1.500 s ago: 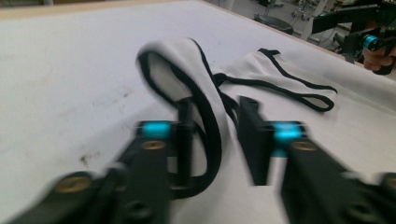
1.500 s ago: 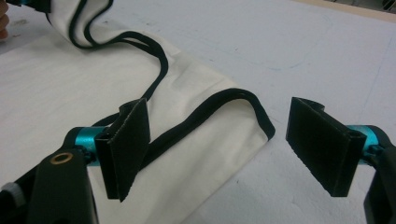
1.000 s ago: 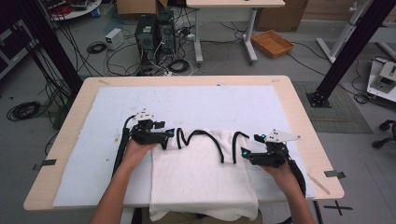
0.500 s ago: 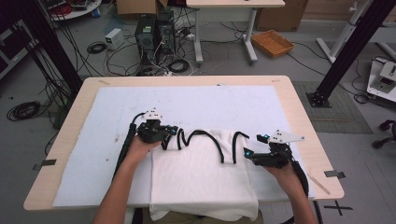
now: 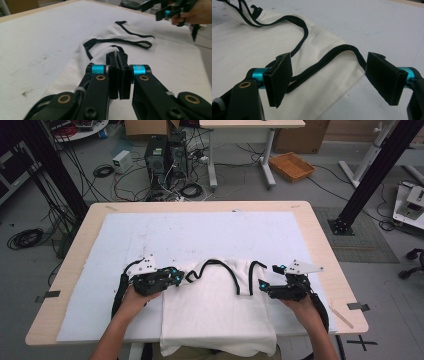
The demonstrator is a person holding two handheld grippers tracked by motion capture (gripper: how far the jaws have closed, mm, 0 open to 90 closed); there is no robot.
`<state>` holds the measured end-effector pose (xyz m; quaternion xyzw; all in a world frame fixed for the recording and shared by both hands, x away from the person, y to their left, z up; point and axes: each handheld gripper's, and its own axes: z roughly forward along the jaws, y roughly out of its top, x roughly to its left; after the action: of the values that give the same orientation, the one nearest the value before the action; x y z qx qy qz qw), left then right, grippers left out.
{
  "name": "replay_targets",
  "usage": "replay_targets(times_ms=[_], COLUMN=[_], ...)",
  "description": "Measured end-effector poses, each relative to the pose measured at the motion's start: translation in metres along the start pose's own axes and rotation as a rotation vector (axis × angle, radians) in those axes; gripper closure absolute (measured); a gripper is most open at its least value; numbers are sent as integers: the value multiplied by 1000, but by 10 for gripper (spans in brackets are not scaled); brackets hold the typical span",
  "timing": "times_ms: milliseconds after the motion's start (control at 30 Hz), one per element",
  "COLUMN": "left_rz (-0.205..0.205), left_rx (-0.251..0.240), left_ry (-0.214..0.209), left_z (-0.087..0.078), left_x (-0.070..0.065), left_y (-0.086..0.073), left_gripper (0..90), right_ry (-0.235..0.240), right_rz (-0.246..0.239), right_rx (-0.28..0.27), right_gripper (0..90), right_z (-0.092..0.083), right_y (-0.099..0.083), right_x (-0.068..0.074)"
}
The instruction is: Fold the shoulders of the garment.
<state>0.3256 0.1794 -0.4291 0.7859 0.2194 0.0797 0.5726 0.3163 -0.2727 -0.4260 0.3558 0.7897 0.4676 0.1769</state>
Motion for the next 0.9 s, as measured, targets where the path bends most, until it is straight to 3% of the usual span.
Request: replay_targets(times_ms=[33, 67, 100, 133, 200, 300, 467, 533, 600, 667, 733, 767, 900], left_rz=[-23, -54, -76, -90, -84, -81, -98, -62, -20, 47, 93, 116, 164], left_rx=[5, 11, 20, 24, 7, -16, -2, 27, 58, 98, 141, 170, 272], left_ry=[-13, -19, -1, 12, 40, 46, 92, 101, 61, 14, 0, 10, 91], left_z=[0, 0, -1, -3, -8, -14, -13, -7, 2, 10, 19, 23, 35], left_x=[0, -1, -2, -2, -6, -10, -17, -22, -29, -36, -43, -44, -44], left_y=[-1, -1, -1, -1, -2, -4, -11, -12, -11, -11, -12, -12, -16], left_gripper=[789, 652, 507, 432, 425, 426, 427, 431, 440, 493, 514, 549, 656], right_ry=[0, 1, -2, -2, -3, 3, 21, 62, 108, 166, 203, 201, 107], right_rz=[1, 1, -1, 2, 6, -3, -11, -17, -46, -113, -177, -212, -285], right_rx=[0, 1, -1, 0, -2, -10, -9, 8, 37, 87, 141, 159, 214], right_gripper=[216, 216, 216, 216, 216, 217, 287, 388, 451, 477, 482, 495, 604], right_z=[0, 0, -1, -1, -3, -6, -8, -6, 1, 12, 24, 29, 40], right_y=[0, 0, -1, -1, -1, -1, -1, 0, 0, 0, -1, -2, -5], right_x=[0, -1, -1, -1, -1, 1, 6, 9, 17, 29, 43, 48, 50])
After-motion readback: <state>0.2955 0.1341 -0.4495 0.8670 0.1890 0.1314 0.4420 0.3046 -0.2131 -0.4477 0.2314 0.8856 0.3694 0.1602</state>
